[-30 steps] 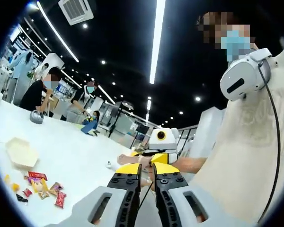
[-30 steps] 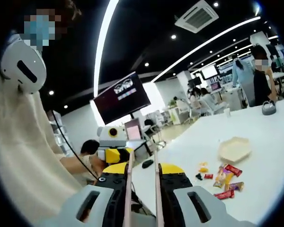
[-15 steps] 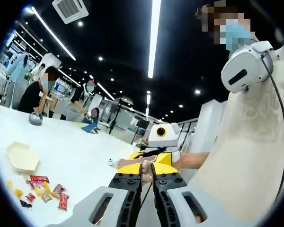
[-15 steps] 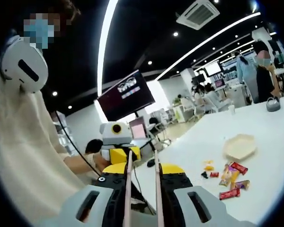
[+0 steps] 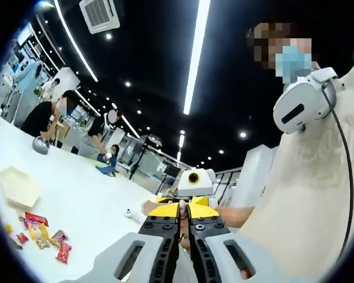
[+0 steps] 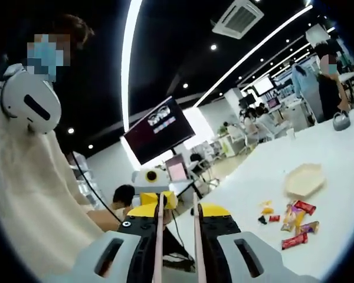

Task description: Place the target food into the container with the food tongs after gripping and lifting it, then release it inside without dropping or visibly crushing the food.

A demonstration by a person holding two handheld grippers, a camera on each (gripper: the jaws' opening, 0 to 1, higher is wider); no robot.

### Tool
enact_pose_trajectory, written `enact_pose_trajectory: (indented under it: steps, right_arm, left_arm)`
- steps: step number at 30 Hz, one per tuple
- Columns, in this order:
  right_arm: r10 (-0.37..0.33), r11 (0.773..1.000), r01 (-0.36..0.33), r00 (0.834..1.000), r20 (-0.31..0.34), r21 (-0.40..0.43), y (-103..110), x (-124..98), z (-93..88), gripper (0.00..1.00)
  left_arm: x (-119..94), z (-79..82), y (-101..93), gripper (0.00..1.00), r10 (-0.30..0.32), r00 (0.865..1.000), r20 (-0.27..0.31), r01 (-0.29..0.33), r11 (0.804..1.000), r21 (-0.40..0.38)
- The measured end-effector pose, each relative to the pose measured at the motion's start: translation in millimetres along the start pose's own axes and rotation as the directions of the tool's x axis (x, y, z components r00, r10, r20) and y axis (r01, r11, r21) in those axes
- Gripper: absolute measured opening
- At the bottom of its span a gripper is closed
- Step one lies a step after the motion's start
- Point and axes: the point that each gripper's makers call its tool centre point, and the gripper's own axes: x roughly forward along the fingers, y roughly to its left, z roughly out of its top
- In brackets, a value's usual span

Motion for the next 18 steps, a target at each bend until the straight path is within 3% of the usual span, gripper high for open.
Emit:
enact_pose_trajectory:
  steps: [6,18]
  right_arm:
    - [0.001,0.999,-0.003,0.999,0.049,0.035,0.4,-2.7,7.7,0.25]
    - [0.001,0.998,-0.004,0.999,0.038,0.056,3.5,-2.8,2.8,0.23]
  left_arm:
    - [0.3,-1.0,-0.9,0.00,-0.010,1.000,0.027,0.011,0.999,-0.031]
    - [-1.0,-7.9,0.1,0.00,-0.017,1.000,0.012,0.017,0.998,-0.060]
